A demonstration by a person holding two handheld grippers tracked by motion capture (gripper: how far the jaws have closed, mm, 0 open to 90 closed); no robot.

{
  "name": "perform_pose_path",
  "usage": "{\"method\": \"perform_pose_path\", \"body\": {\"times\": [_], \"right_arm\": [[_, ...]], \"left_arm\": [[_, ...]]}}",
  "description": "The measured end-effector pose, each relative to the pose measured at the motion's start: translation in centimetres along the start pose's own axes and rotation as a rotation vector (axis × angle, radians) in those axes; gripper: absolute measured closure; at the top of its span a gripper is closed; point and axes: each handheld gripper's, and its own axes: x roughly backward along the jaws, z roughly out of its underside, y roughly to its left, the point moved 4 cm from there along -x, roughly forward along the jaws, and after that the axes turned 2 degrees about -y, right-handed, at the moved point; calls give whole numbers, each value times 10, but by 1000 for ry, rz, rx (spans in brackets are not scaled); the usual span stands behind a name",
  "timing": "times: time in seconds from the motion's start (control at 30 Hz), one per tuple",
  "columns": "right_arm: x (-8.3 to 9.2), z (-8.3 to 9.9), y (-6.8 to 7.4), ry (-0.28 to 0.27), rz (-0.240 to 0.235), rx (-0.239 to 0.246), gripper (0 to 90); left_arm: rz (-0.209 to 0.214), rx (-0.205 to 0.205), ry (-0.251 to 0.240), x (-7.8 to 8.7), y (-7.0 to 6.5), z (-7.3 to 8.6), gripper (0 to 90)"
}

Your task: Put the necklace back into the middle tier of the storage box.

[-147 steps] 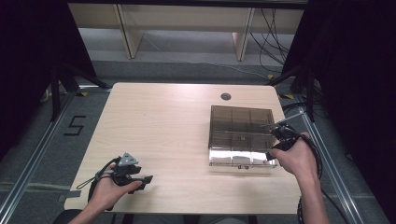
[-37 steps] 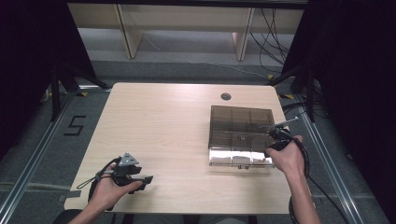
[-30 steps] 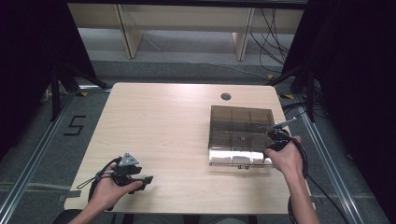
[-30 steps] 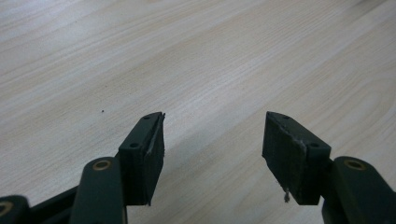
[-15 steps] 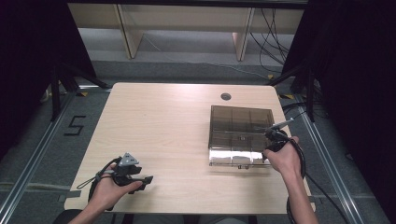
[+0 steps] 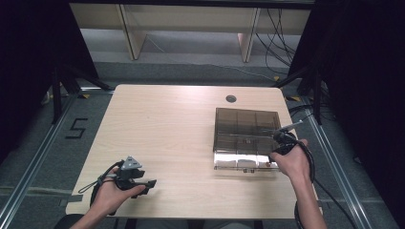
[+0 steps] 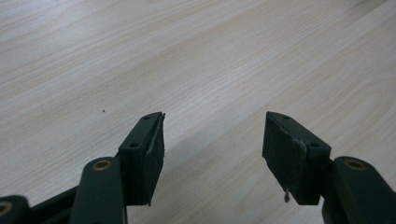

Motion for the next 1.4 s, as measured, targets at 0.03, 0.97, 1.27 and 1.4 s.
{"method": "perform_pose_path", "body": {"times": [0.03, 0.97, 1.27, 1.4], "right_arm": [[4, 1, 1, 18, -3, -28, 773], [24, 29, -66, -2, 14, -111, 661], [13, 34, -78, -3, 31, -187, 631], [14, 33, -78, -2, 15, -139, 626]], "left_arm": [[0, -1, 0, 0, 0, 0, 384], [-6, -7, -2, 0, 1, 0, 380], [2, -2, -6, 0, 0, 0, 378], [4, -3, -1, -1, 0, -1, 378]]}}
